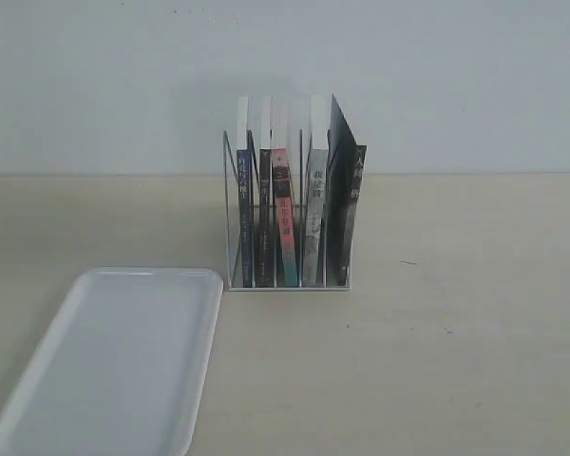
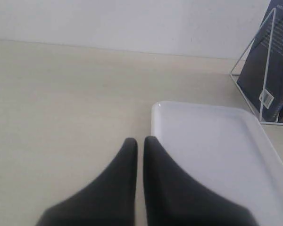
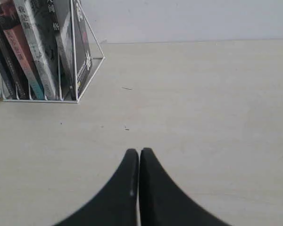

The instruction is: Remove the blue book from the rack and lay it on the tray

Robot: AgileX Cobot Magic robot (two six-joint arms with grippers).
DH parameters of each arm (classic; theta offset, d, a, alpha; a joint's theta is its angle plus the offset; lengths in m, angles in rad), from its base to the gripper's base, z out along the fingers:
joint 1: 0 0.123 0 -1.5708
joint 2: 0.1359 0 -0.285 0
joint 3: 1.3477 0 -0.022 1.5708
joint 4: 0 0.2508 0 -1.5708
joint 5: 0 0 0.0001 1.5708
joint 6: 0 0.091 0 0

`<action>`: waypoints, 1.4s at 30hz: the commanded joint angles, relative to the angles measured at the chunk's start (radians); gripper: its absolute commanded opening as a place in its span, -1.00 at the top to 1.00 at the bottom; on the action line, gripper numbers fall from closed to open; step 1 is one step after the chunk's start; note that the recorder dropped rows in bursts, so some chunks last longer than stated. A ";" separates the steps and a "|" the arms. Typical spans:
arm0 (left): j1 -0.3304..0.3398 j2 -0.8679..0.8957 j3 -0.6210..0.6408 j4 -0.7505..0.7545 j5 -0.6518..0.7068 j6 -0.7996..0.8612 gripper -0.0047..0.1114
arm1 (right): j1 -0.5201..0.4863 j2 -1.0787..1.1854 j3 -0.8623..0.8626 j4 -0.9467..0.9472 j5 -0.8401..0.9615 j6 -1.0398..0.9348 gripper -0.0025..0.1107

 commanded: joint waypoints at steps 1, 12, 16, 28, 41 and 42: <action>-0.004 -0.003 0.004 -0.004 -0.002 -0.007 0.85 | -0.003 -0.005 -0.001 -0.006 -0.005 -0.051 0.96; -0.004 -0.003 0.004 -0.004 -0.002 -0.007 0.85 | -0.003 -0.005 -0.001 -0.006 -0.177 -0.105 0.96; -0.004 -0.003 0.004 -0.004 -0.002 -0.007 0.85 | -0.003 -0.005 -0.001 -0.006 -0.289 -0.105 0.96; -0.004 -0.003 0.004 -0.004 -0.002 -0.007 0.85 | -0.003 -0.005 -0.011 0.016 -1.017 -0.031 0.96; -0.004 -0.003 0.004 -0.004 -0.002 -0.007 0.85 | -0.003 0.514 -0.591 0.001 -0.299 -0.097 0.96; -0.004 -0.003 0.004 -0.004 -0.002 -0.007 0.85 | -0.003 0.567 -0.622 0.001 -0.224 -0.097 0.96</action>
